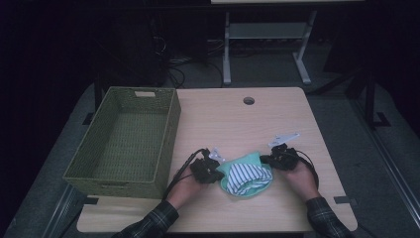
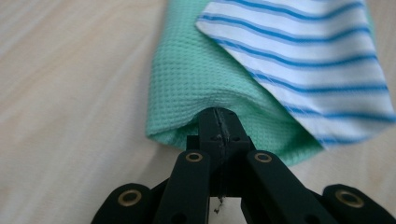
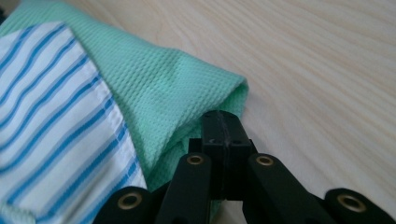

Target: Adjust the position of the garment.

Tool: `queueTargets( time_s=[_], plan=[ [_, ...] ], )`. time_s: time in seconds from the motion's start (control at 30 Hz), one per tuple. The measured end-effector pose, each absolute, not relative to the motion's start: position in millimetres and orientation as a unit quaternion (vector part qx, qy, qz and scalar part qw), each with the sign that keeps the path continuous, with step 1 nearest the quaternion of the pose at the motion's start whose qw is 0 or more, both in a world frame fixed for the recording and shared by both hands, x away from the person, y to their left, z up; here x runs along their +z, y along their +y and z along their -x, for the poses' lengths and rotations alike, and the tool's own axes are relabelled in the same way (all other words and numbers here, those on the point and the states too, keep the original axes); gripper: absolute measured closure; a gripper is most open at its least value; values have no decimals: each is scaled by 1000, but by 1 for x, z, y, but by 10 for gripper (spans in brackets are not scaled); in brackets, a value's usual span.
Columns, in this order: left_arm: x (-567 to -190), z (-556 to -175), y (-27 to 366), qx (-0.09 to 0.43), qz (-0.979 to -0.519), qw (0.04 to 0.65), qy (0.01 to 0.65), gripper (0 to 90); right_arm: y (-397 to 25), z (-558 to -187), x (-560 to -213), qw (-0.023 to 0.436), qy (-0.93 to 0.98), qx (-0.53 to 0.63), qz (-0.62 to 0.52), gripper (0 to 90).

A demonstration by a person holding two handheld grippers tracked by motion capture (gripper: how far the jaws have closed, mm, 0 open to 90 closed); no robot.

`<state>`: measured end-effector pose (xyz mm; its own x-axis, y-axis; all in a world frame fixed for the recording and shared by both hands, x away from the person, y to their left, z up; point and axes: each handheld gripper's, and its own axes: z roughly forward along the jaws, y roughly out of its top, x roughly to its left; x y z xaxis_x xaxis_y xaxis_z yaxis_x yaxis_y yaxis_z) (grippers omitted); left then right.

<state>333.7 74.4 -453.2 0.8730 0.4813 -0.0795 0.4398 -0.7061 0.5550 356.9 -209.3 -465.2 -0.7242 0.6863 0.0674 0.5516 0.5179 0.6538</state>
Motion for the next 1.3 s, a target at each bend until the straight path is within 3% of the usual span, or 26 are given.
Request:
queueTargets(
  time_s=[0.47, 0.77, 1.03, 1.3],
  plan=[
    [-454, -365, 74, 49, -913, 296, 277, 895, -217, -331, -462, 97, 871, 333, -347, 896],
    [-439, -356, 86, 40, -898, 332, 285, 861, -222, -355, -447, 117, 852, 362, -359, 897],
    [-428, -352, 98, 33, -891, 350, 288, 637, -217, -372, -455, 112, 853, 355, -365, 897],
    [-425, -346, 103, 25, -887, 361, 288, 420, -221, -366, -459, 100, 860, 349, -359, 897]
  ],
)
